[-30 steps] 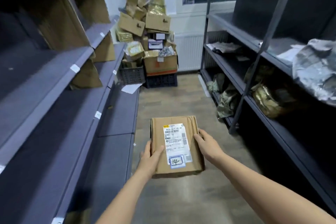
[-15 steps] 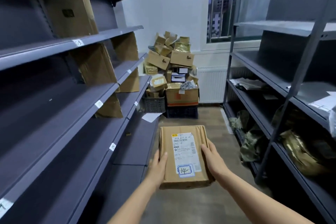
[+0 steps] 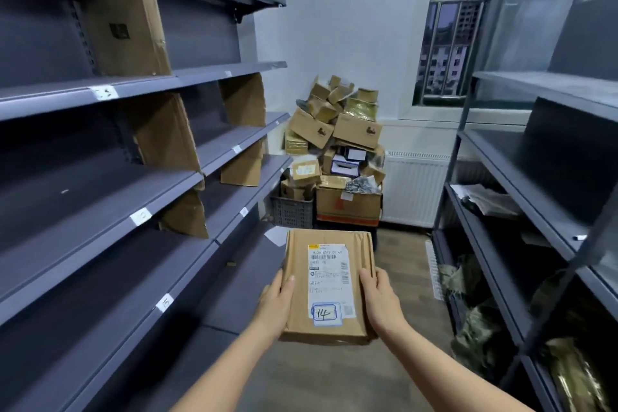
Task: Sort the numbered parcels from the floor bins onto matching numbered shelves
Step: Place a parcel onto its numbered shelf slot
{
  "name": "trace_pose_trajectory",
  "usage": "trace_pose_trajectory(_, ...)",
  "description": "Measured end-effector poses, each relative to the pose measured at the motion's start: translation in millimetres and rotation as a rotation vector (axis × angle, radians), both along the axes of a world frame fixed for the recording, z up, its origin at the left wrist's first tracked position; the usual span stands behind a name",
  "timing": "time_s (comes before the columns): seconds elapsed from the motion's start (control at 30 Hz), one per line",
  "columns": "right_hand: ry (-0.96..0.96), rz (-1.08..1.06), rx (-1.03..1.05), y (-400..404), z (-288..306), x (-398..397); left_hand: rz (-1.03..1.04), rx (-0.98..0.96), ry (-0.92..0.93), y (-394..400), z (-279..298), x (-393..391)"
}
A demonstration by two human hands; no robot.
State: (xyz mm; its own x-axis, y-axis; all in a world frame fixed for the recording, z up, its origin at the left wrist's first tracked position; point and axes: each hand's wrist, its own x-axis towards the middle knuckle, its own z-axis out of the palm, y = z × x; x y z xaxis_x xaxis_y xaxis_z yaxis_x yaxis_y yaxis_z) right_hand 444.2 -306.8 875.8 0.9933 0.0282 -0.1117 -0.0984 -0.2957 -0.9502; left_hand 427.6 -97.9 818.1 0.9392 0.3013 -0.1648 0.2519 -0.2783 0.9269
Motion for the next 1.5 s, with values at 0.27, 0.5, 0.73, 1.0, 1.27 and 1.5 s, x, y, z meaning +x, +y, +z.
trace_pose_trajectory(0.27, -0.087, -0.035, -0.069, -14, 3, 141, -0.029, 0.091, -0.088, -24, 25, 134)
trace_pose_trajectory(0.5, -0.079, -0.126, -0.079, 2, 10, 277, -0.127, -0.011, -0.074, -4, 27, 285)
trace_pose_trajectory(0.73, -0.056, -0.197, -0.058, 8, 22, 391, -0.196, 0.007, -0.076, 4, 39, 413)
trace_pose_trajectory(1.0, -0.005, -0.156, -0.048, 13, 11, 530, -0.168, 0.018, -0.104, 8, 22, 545)
trace_pose_trajectory(1.27, 0.020, -0.097, -0.017, 15, 4, 699, -0.101, 0.035, -0.072, 4, 37, 698)
trace_pose_trajectory(1.5, 0.042, -0.042, 0.007, 26, 5, 821, -0.021, 0.042, -0.060, 14, 43, 808)
